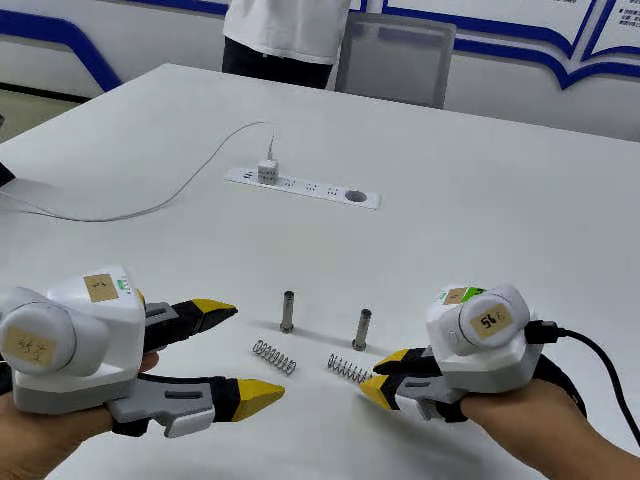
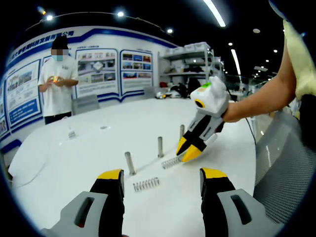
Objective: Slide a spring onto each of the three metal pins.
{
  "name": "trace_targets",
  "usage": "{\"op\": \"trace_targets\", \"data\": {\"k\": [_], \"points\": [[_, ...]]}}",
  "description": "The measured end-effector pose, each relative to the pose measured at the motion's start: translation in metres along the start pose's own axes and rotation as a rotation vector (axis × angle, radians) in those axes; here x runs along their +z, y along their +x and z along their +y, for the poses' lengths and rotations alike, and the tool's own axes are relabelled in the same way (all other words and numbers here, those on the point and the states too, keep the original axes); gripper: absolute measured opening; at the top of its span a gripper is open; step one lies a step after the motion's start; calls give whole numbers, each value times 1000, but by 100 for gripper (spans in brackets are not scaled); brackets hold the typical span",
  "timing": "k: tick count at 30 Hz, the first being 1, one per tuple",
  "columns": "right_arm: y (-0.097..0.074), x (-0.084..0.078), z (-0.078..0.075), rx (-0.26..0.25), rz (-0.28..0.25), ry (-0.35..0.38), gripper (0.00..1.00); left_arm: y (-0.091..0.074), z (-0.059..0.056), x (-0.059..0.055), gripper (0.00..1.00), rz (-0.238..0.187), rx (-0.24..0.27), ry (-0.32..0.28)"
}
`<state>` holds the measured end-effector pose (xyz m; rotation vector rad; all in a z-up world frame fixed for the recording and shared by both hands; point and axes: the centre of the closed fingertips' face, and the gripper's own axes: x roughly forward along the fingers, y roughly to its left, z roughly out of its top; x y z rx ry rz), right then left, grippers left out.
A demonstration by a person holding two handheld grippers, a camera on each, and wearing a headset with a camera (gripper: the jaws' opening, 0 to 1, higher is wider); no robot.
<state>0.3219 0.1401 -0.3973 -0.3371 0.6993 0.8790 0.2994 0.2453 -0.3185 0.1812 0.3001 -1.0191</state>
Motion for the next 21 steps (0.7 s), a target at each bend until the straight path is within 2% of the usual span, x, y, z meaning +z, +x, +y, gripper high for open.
{"op": "trace_targets", "data": {"k": [13, 21], "points": [[5, -3, 1, 12, 2, -6, 12, 3, -5, -2, 62, 17, -21, 12], [-3, 2, 5, 13, -2, -34, 12, 4, -9, -7, 61, 36, -41, 21]]}}
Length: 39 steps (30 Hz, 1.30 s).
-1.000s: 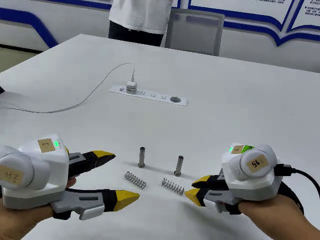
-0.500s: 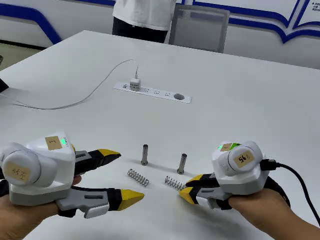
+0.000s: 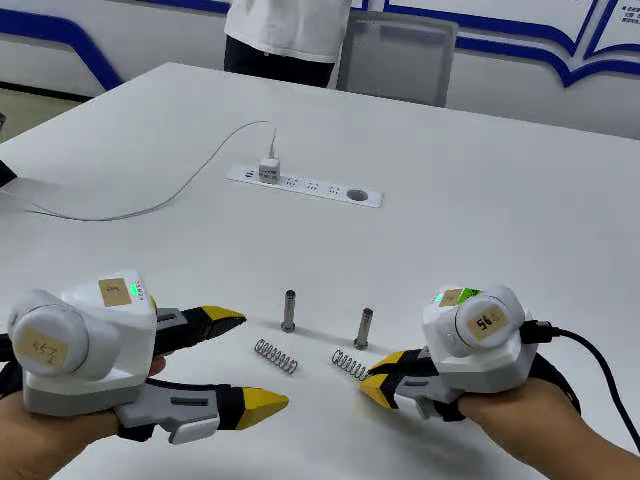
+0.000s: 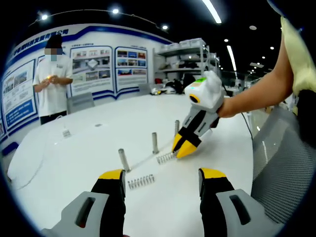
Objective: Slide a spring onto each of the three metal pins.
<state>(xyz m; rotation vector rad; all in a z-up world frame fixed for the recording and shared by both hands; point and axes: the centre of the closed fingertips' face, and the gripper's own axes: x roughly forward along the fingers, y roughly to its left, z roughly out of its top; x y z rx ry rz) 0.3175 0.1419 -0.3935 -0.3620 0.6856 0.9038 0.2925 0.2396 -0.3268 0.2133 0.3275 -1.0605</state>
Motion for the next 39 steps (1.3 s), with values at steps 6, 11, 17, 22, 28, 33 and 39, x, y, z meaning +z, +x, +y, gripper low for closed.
{"op": "trace_targets", "data": {"k": [6, 11, 17, 22, 28, 33, 39], "points": [[-8, 4, 6, 16, -2, -11, 11, 2, -3, -5, 60, 22, -24, 13], [-17, 11, 15, 30, -9, -35, 11, 8, -7, -10, 59, 42, -54, 33], [-27, 19, 26, 47, -11, -64, 11, 19, -19, -15, 55, 78, -113, 81], [-34, 29, 42, 92, -11, -74, 11, 24, -29, -14, 52, 90, -150, 130], [-37, 38, 57, 129, -5, -97, 11, 27, -32, -14, 46, 97, -163, 183], [-40, 46, 69, 160, -1, -109, 11, 29, -36, -16, 38, 104, -169, 245], [-39, 47, 81, 197, 27, -117, 11, 30, -42, -17, 28, 103, -179, 299]]}}
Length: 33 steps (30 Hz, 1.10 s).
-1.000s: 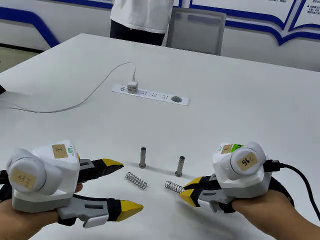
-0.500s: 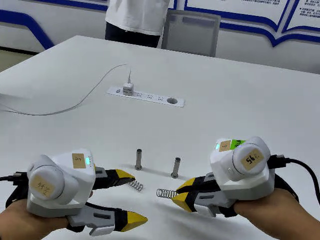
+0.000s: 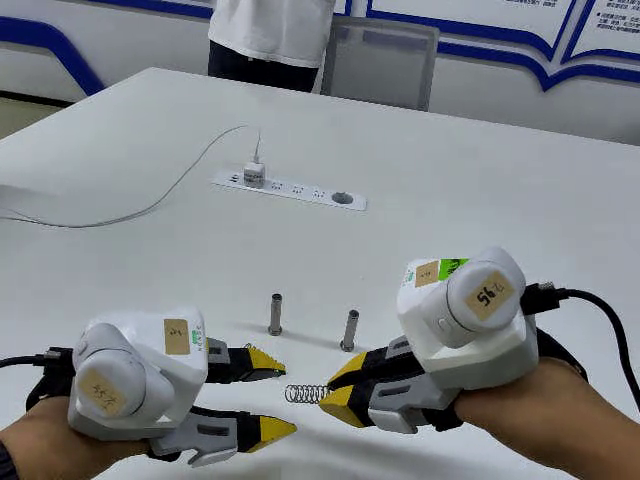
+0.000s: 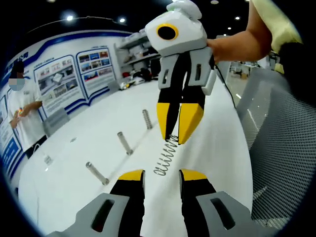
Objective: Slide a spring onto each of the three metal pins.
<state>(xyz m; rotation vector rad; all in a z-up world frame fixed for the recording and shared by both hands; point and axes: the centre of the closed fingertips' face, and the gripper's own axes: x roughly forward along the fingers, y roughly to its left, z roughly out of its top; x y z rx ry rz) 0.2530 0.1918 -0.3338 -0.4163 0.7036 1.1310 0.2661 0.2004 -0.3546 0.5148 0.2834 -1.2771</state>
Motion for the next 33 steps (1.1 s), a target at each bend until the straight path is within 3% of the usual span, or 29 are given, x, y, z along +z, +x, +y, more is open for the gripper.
{"op": "trace_targets", "data": {"k": [8, 14, 24, 28, 33], "points": [[-1, 4, 6, 18, 4, 0, 11, 2, -5, 2, 17, -8, -11, 35], [-3, 13, 9, 16, -14, -14, 11, 3, -6, 3, 12, -12, -14, 25], [-5, 31, 9, 6, -88, -19, 12, 1, -8, 11, 11, -62, -49, -102], [-5, 38, 10, 3, -112, -26, 12, 1, -11, 16, 11, -94, -72, -189], [-4, 42, 10, -2, -129, -41, 12, -1, -9, 20, 11, -130, -74, -238]]}}
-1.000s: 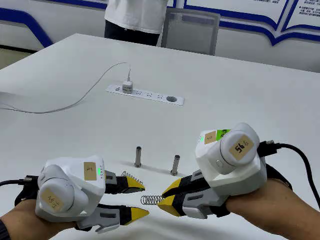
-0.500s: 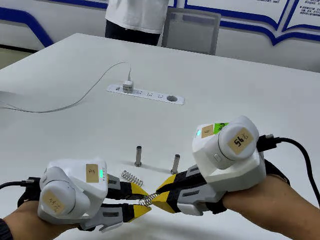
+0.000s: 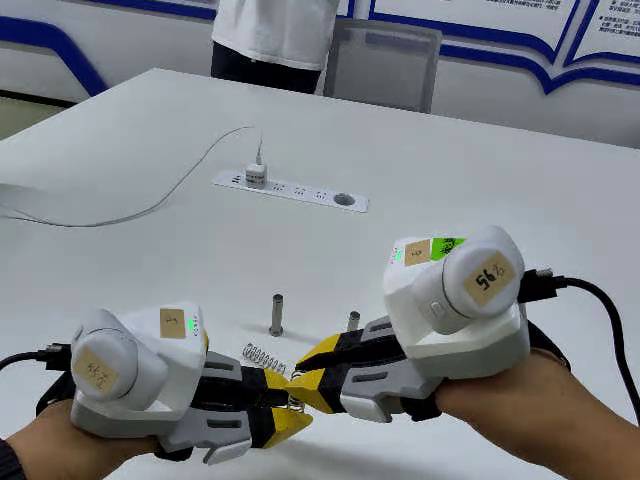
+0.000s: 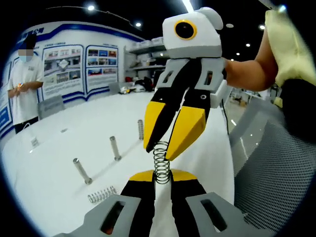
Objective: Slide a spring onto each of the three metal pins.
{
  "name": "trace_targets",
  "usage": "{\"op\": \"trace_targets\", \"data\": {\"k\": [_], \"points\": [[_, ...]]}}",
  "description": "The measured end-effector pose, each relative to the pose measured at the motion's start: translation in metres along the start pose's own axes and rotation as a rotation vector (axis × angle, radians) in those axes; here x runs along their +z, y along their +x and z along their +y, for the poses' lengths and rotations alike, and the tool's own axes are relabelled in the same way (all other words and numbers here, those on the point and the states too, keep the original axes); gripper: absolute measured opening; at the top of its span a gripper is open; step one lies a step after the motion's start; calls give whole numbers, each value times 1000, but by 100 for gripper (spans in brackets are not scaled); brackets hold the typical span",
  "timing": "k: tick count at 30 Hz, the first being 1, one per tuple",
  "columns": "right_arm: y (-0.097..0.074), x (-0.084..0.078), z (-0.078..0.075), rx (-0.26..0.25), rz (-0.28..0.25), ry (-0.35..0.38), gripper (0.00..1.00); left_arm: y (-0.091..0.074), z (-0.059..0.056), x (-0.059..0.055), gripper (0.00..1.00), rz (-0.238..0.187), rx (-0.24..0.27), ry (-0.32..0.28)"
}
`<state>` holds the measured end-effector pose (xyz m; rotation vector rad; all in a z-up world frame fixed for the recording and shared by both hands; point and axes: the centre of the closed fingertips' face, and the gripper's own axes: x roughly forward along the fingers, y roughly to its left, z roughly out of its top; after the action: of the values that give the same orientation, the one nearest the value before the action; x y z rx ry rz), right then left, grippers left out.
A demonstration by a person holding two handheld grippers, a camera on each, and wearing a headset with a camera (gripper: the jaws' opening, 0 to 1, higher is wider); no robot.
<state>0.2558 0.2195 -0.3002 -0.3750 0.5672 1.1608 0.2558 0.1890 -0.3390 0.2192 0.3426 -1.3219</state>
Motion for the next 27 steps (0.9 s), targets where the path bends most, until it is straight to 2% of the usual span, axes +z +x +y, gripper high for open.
{"op": "trace_targets", "data": {"k": [5, 19, 23, 27], "points": [[1, 0, -1, -10, -7, -15, 15, -2, 1, 3, 11, -27, 2, -43], [-2, 4, -4, -28, -40, 2, 13, -2, 1, 10, 11, -66, 0, -82], [-2, 5, -3, -27, -47, 0, 12, -2, 1, 10, 11, -67, 3, -71], [-3, 5, -3, -27, -52, 3, 12, -3, 2, 12, 11, -71, 9, -36]]}}
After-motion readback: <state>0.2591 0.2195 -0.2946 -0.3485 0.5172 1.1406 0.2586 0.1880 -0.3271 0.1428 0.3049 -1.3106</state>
